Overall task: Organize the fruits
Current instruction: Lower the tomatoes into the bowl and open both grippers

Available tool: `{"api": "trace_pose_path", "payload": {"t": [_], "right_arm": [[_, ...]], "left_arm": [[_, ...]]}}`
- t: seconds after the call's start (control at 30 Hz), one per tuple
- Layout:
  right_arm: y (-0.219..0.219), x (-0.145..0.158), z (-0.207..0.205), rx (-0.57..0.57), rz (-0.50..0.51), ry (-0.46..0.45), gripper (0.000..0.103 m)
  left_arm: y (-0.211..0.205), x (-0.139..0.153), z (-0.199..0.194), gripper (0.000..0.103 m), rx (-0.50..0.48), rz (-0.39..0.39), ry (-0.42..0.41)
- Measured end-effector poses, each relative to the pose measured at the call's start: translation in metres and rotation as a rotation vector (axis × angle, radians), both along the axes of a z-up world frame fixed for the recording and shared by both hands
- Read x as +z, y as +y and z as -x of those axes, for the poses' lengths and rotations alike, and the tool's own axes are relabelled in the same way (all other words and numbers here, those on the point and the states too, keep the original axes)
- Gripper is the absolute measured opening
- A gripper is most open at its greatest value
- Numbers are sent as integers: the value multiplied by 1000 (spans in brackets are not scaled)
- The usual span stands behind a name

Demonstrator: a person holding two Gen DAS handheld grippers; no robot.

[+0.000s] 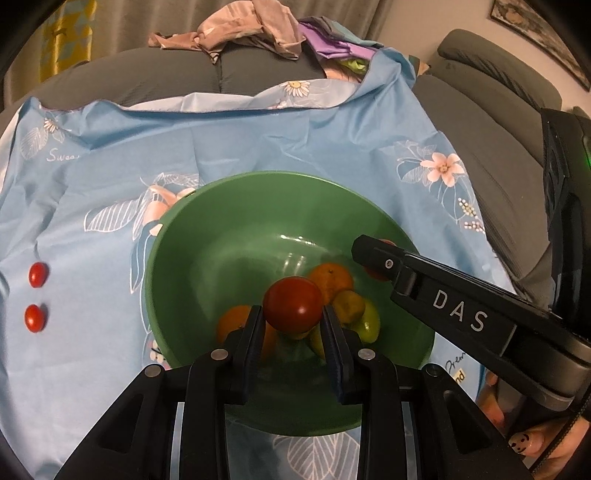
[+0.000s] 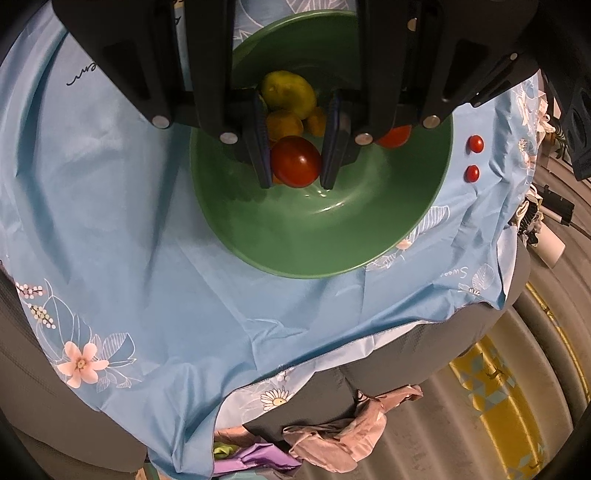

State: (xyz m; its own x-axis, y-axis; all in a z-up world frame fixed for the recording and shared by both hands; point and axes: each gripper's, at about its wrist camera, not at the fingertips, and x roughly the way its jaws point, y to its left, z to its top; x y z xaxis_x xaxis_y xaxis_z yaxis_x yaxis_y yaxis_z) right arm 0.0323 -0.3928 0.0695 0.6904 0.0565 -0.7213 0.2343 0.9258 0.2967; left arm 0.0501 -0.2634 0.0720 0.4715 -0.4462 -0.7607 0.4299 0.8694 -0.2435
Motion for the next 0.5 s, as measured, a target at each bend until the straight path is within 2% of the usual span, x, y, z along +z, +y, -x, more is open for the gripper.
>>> {"api": "trace_pose_path", "payload": {"t": [0.5], "right_arm": [[2, -6, -7, 4, 16, 33, 27]], "left_arm": [[-5, -7, -1, 31, 0, -15, 13]]}}
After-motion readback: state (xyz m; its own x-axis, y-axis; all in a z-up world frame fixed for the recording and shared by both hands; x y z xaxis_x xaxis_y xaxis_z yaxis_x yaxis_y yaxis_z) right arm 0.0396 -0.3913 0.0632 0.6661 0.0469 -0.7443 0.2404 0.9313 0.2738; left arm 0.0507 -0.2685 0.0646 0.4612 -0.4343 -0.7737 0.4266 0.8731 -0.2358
